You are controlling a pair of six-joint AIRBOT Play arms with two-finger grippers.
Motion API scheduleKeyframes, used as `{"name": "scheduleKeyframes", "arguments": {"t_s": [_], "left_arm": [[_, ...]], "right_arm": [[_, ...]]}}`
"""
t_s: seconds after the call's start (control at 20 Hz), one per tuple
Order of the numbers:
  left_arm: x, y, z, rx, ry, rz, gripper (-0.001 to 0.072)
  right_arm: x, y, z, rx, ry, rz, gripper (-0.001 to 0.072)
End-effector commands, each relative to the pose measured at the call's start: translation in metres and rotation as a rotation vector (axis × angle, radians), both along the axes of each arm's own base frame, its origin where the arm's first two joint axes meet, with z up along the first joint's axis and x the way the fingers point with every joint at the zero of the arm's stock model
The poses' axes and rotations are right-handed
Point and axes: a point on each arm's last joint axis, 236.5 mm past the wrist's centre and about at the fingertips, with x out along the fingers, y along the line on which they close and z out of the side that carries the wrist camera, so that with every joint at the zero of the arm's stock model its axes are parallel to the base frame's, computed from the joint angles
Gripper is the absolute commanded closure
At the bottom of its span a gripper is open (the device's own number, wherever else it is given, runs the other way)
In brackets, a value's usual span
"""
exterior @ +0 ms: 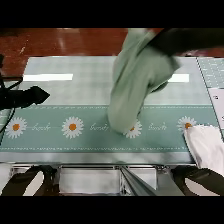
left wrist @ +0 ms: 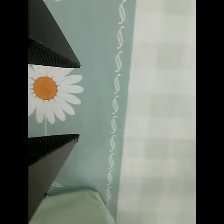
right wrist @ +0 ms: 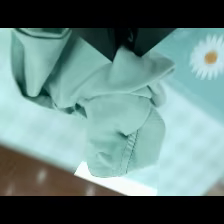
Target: Fold the shirts.
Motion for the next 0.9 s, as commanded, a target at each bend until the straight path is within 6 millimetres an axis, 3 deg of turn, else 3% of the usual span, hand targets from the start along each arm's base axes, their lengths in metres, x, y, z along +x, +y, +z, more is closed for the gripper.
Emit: {"name": "scheduleKeyframes", "arguments": {"t_s": [0.0,0.1,0.15,0.3,0.4,0.45,0.55,0.65,0.7,0.75,0.85], "left_arm": [[-0.009,-0.001,-0.005,-0.011,0.039,-0.008,0.0200],[-0.009,-0.001,-0.006,-0.012,0.044,-0.008,0.0200],[-0.009,-0.001,-0.006,-0.012,0.043,-0.008,0.0200],[-0.010,-0.005,-0.008,-0.029,0.050,-0.010,0.0201],[-0.012,-0.007,-0.014,-0.038,0.063,-0.012,0.0200],[-0.014,-0.007,-0.017,-0.039,0.072,-0.013,0.0200],[-0.016,-0.007,-0.023,-0.041,0.088,-0.012,0.0200],[-0.016,0.000,-0.029,-0.026,0.091,0.007,0.0200],[-0.015,0.006,-0.033,-0.032,0.094,0.037,0.0200],[-0.016,0.014,-0.039,-0.057,0.114,0.089,0.0200],[-0.023,0.012,-0.058,-0.169,0.173,0.150,0.0201]], "right_arm": [[-0.025,0.084,-0.129,-0.091,0.233,0.127,0.0681],[-0.043,0.127,-0.195,-0.126,0.358,0.182,0.0681],[-0.053,0.147,-0.215,-0.112,0.411,0.205,0.0680],[-0.068,0.187,-0.244,-0.017,0.523,0.214,0.0655],[-0.061,0.184,-0.234,-0.011,0.500,0.229,0.0293],[-0.052,0.170,-0.222,-0.037,0.484,0.231,0.0295],[-0.021,0.118,-0.187,-0.095,0.411,0.183,0.0295],[0.018,0.035,-0.146,-0.128,0.318,0.013,0.0295],[0.032,-0.017,-0.131,-0.137,0.294,-0.110,0.0295],[0.038,-0.068,-0.123,-0.136,0.278,-0.235,0.0295],[0.030,-0.156,-0.134,-0.104,0.291,-0.478,0.0295]]}}
